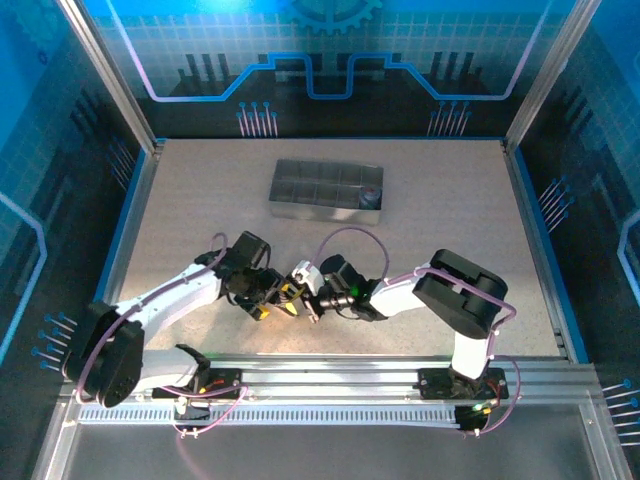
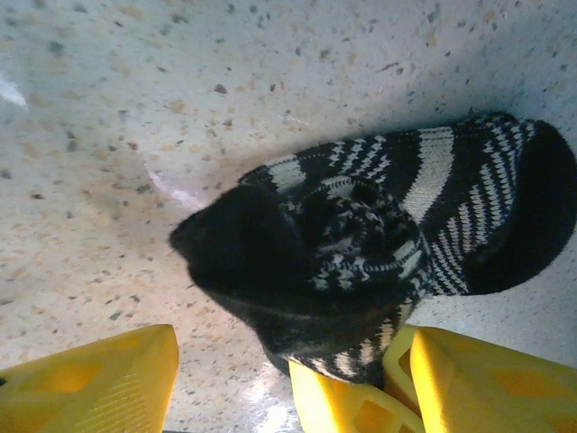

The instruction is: Roll the socks

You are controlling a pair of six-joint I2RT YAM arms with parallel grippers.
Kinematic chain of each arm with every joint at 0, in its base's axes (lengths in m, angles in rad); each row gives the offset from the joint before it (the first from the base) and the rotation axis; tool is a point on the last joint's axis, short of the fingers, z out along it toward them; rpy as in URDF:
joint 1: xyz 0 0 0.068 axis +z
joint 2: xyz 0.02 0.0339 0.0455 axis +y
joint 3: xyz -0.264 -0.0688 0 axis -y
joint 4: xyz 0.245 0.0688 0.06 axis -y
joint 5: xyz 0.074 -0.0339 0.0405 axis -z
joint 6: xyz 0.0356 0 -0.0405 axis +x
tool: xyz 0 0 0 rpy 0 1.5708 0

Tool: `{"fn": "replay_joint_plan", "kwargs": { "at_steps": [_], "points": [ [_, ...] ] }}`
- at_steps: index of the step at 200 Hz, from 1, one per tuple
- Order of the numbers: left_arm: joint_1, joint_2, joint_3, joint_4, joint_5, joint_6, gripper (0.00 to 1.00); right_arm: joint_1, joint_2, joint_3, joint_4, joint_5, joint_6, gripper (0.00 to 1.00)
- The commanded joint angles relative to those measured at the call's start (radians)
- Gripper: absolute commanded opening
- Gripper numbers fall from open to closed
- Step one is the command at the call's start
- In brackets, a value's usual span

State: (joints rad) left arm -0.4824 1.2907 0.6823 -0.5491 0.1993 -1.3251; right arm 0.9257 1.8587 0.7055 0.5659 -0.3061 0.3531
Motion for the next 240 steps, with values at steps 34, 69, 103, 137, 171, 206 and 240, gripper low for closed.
{"fn": "replay_joint_plan", "kwargs": {
  "at_steps": [34,69,103,137,171,206,240],
  "points": [
    [-0.018,0.087,-0.035,0.044,-0.03,0.046,0.63,-0.096,0.177,-0.074,-0.437,-0.017,0.087,0.0],
    [-0.026,0.188,-0.027,0.08,-0.037,0.072,0.51,-0.132,0.21,-0.042,-0.464,-0.061,0.109,0.0],
    [-0.04,0.279,-0.025,-0.038,-0.054,0.073,0.23,-0.136,0.153,-0.017,-0.485,-0.027,0.067,0.02],
    [-0.043,0.298,-0.042,-0.108,-0.053,0.047,0.05,-0.084,-0.036,-0.005,-0.474,0.063,-0.096,0.28],
    [-0.052,0.277,0.007,-0.204,-0.075,-0.008,0.03,0.085,-0.378,-0.165,-0.235,0.391,-0.283,0.54],
    [-0.063,0.308,0.053,-0.224,-0.067,-0.036,0.03,0.256,-0.473,-0.155,-0.304,0.69,-0.37,0.74],
    [-0.065,0.353,0.106,-0.245,-0.065,-0.024,0.03,0.39,-0.331,-0.04,-0.361,0.933,-0.453,0.74]
  ]
}}
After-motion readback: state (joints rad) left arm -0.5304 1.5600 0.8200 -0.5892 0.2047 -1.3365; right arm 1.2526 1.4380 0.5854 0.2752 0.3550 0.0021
